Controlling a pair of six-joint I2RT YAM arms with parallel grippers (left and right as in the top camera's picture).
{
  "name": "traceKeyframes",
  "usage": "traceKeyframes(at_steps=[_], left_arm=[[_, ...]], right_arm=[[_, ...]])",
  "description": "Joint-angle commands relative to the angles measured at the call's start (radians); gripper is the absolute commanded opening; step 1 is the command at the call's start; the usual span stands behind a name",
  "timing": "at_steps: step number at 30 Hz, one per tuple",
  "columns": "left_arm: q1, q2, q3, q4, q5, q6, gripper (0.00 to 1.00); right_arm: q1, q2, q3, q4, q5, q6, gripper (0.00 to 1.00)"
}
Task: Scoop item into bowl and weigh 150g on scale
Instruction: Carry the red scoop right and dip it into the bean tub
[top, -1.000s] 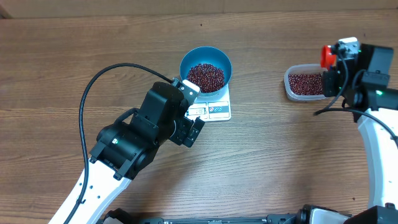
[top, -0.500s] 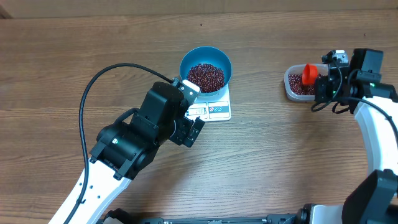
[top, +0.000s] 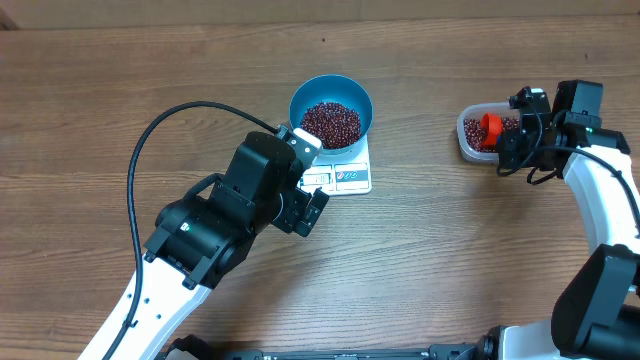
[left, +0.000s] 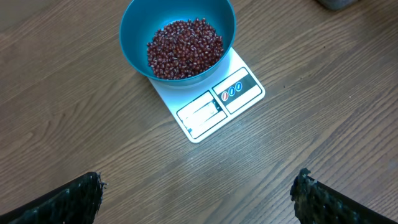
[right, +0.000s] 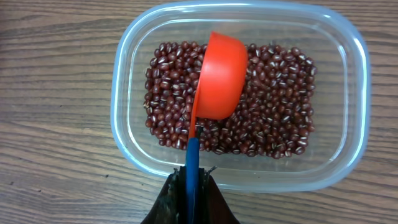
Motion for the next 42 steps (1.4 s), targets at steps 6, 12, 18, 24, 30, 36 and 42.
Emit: traceKeyframes(at_steps=[6, 12, 18, 24, 30, 36, 42], left_arm=[[0.004, 0.005, -0.003, 0.002, 0.013, 0.015, 1.0], [0.004, 0.005, -0.003, 0.002, 0.013, 0.015, 1.0], [0.004, 0.005, -0.003, 0.002, 0.013, 0.015, 1.0], [0.004, 0.005, -0.003, 0.002, 0.012, 0.015, 1.0], [0.004, 0.005, -0.003, 0.002, 0.013, 0.015, 1.0], [0.004, 0.005, -0.003, 0.002, 0.013, 0.015, 0.99], [0.004, 0.005, -0.003, 0.001, 0.013, 0.015, 1.0]], right_arm=[[-0.006, 0.029, -0.009, 0.008, -0.087, 0.007, 0.04], [-0.03, -0.002, 0.019, -0.017, -0.092, 0.011, 0.04], [-0.09, -0.064, 0.03, -0.034, -0.211, 0.011, 0.04], [-0.151, -0.077, 0.03, -0.053, -0.349, 0.011, 0.04], [-0.202, -0.077, 0.03, -0.06, -0.425, 0.011, 0.04], [-0.235, -0.077, 0.03, -0.074, -0.448, 0.011, 0.04], [-0.265, -0.077, 0.03, -0.085, -0.63, 0.011, 0.04]])
